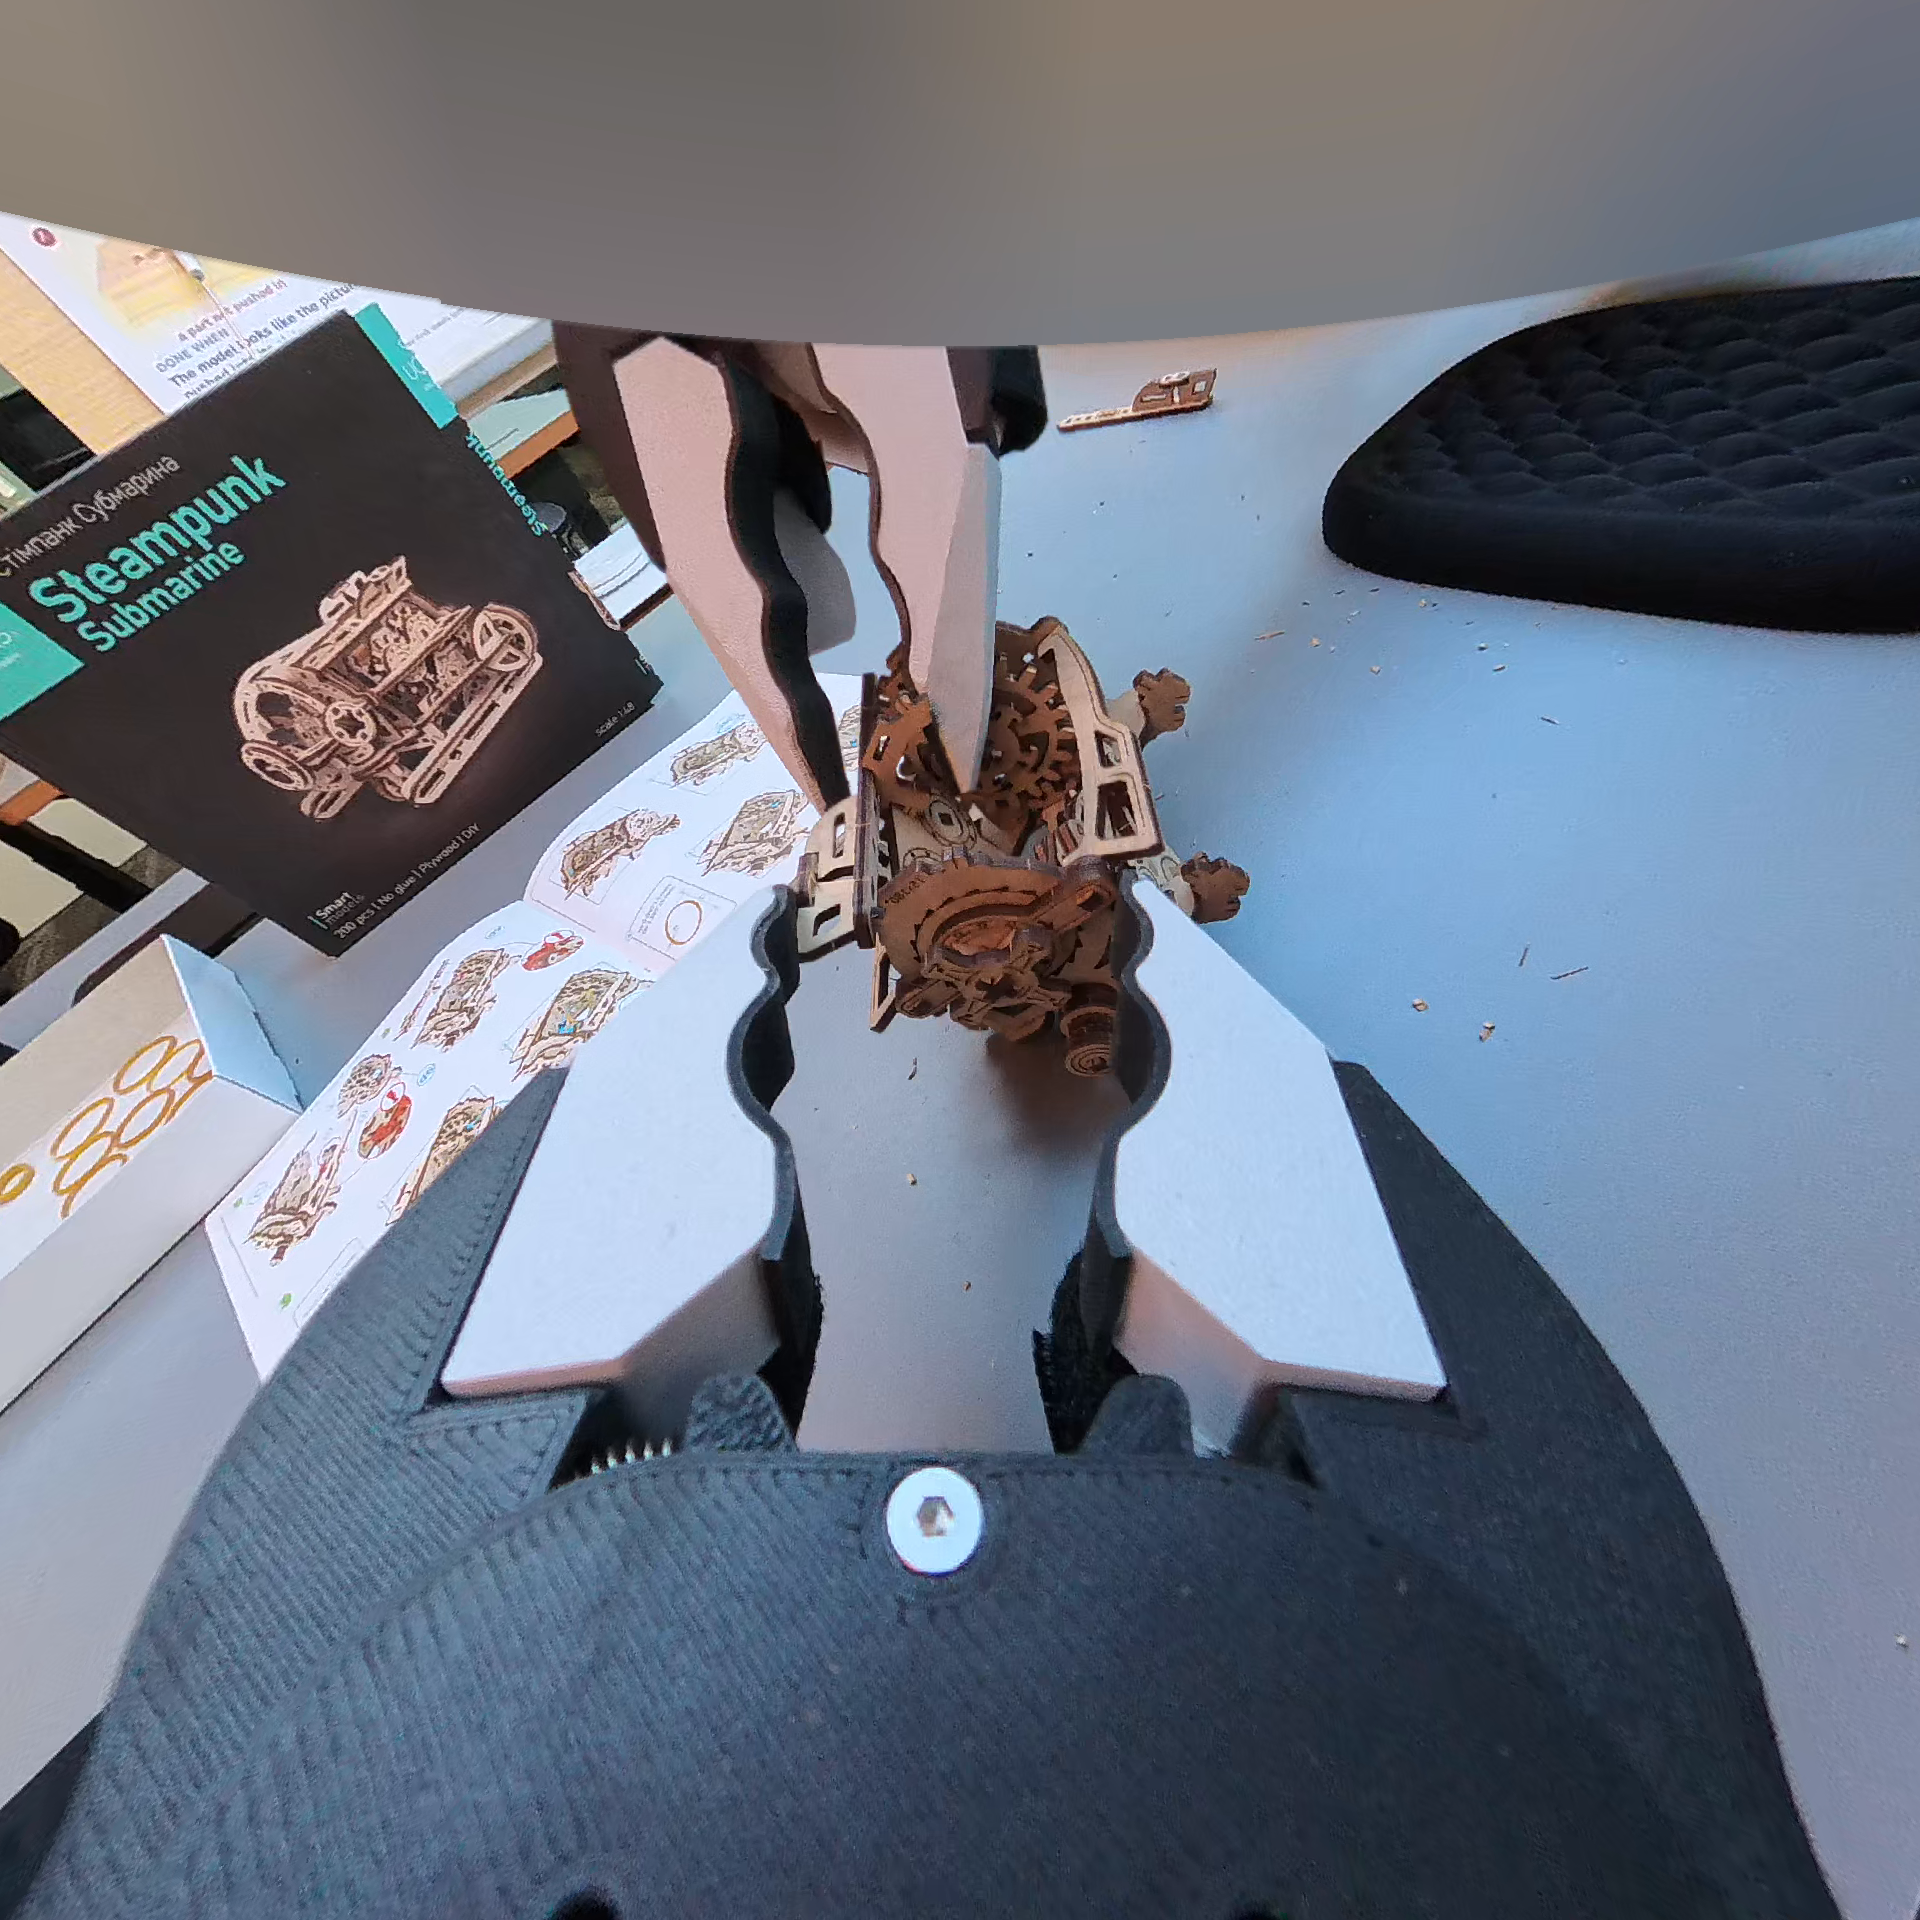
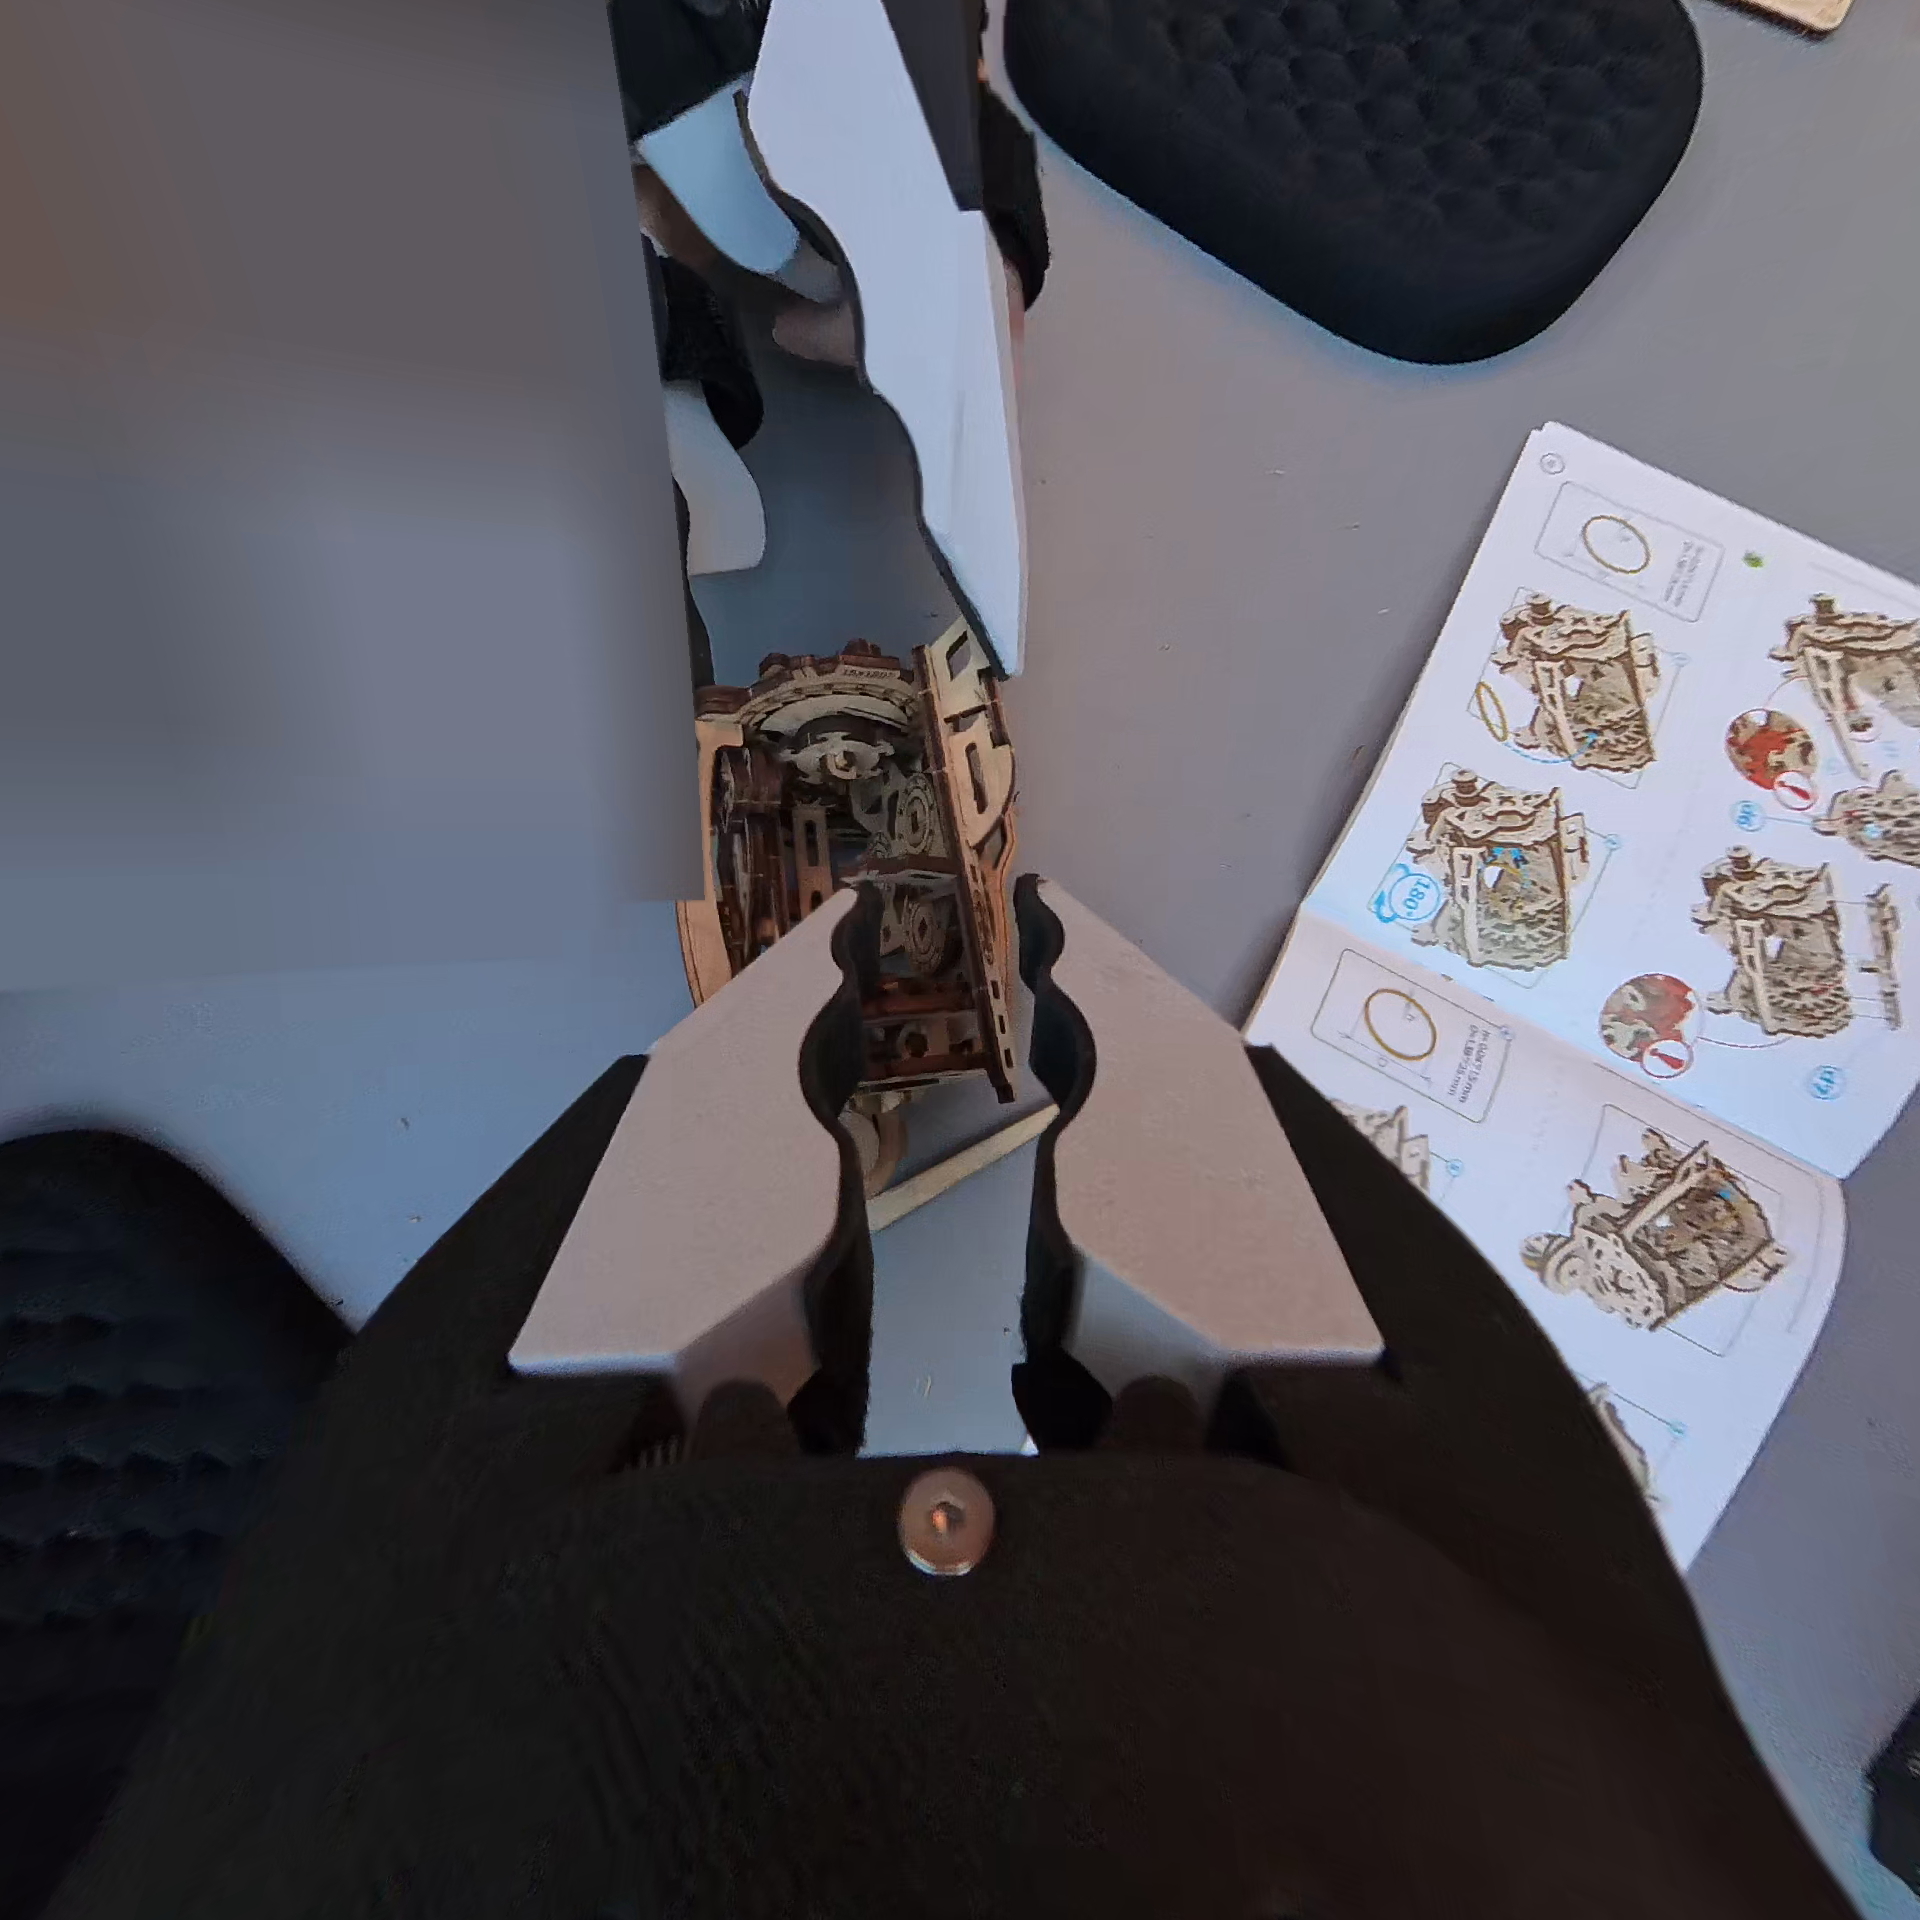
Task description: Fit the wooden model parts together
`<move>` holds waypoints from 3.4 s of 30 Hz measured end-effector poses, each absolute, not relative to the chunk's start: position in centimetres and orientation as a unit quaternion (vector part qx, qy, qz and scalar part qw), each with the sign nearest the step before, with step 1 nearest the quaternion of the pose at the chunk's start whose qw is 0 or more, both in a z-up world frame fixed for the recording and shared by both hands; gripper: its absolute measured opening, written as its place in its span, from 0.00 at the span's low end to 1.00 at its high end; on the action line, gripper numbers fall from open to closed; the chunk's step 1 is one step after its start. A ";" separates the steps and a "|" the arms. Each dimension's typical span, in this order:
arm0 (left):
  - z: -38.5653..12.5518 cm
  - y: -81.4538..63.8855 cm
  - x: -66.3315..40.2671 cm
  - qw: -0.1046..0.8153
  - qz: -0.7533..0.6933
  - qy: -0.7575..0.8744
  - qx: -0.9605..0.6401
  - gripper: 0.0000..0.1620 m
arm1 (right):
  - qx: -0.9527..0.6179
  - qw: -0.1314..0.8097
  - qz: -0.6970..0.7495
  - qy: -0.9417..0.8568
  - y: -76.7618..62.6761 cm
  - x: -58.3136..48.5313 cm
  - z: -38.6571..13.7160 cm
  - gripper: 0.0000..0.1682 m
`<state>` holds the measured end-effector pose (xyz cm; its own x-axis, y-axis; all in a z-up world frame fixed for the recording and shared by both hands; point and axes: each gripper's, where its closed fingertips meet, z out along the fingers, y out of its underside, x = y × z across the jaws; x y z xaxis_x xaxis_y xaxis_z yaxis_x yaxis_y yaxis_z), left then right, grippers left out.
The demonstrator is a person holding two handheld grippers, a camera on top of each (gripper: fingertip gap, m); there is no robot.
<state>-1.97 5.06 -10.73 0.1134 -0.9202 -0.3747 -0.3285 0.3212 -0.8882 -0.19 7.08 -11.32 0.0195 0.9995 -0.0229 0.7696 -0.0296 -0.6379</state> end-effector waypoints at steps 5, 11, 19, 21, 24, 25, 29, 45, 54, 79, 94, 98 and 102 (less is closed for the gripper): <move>-10.8 5.1 -2.0 0.541 -0.272 0.607 -0.514 0.36 | -0.703 0.199 0.282 -0.622 7.0 -0.1 -11.5 0.17; -10.8 5.2 -1.9 0.539 -0.275 0.606 -0.516 0.36 | -0.722 0.191 0.327 -0.579 6.9 -0.2 -11.6 0.15; -10.7 5.1 -1.8 0.539 -0.277 0.604 -0.517 0.36 | -0.731 0.203 0.333 -0.559 7.0 0.0 -11.6 0.14; -10.6 5.1 -1.8 0.542 -0.275 0.605 -0.515 0.36 | -0.732 0.204 0.324 -0.564 7.0 0.1 -11.7 0.14; -10.6 5.0 -1.7 0.542 -0.277 0.606 -0.513 0.37 | -0.727 0.216 0.296 -0.580 7.2 0.3 -11.6 0.17; -10.6 5.0 -1.7 0.542 -0.276 0.607 -0.512 0.37 | -0.726 0.223 0.284 -0.586 7.3 0.5 -11.5 0.20; -10.8 4.9 -1.5 0.543 -0.268 0.612 -0.508 0.37 | -0.700 0.270 0.220 -0.623 7.5 1.0 -10.7 0.26; -10.8 5.0 -1.4 0.539 -0.252 0.608 -0.526 0.37 | -0.620 0.325 -0.088 -0.709 6.4 0.1 -9.1 0.19; -10.7 4.9 -1.2 0.537 -0.241 0.619 -0.520 0.37 | -0.599 0.278 -0.179 -0.730 7.2 0.6 -10.4 0.11; -10.7 5.0 -1.1 0.543 -0.237 0.617 -0.518 0.37 | -0.692 0.078 -0.035 -0.717 7.0 1.0 -11.4 0.15; -10.7 5.3 -1.0 0.546 -0.229 0.609 -0.528 0.37 | -0.670 0.066 -0.185 -0.716 7.6 1.4 -11.3 0.11; -10.6 5.4 -1.0 0.545 -0.235 0.606 -0.530 0.37 | -0.669 0.058 -0.194 -0.716 7.9 1.5 -11.4 0.13; -10.6 5.4 -0.9 0.547 -0.233 0.605 -0.529 0.37 | -0.664 0.047 -0.211 -0.716 8.4 2.1 -12.1 0.12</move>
